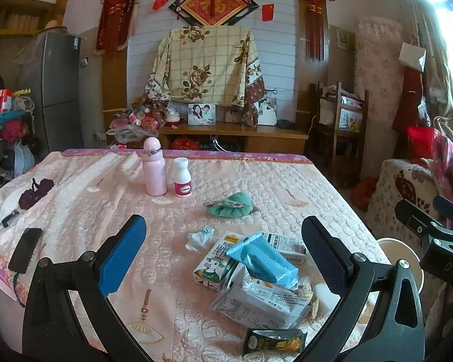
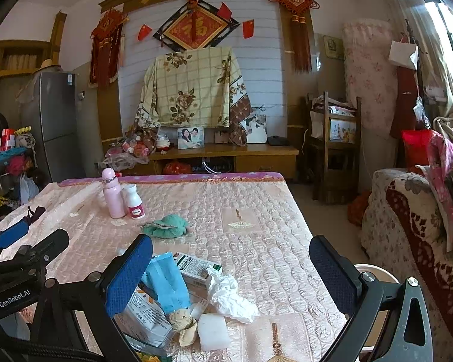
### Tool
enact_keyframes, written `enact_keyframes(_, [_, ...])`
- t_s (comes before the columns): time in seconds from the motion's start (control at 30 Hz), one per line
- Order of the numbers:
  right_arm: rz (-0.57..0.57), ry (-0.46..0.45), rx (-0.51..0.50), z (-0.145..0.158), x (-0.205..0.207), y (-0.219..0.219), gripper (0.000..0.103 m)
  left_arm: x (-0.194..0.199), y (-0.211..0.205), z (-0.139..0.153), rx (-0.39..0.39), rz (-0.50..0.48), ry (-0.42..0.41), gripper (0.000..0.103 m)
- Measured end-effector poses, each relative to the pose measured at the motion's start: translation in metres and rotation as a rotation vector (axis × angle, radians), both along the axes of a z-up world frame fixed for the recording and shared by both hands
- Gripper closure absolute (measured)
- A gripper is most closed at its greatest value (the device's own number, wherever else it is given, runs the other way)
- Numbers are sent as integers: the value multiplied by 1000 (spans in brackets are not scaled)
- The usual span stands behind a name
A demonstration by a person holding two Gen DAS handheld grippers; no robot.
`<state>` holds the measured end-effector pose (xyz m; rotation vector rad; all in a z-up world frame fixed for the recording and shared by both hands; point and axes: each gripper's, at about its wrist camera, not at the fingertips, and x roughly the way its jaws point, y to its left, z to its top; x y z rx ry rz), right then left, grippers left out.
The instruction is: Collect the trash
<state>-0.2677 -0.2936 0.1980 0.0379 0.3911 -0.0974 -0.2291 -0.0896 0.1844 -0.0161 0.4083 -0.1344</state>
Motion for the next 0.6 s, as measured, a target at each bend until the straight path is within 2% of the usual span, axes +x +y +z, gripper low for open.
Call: enact_keyframes(0.6, [-2,5,3,1,3,-3,0,2,5,4,-11,10,-6,1])
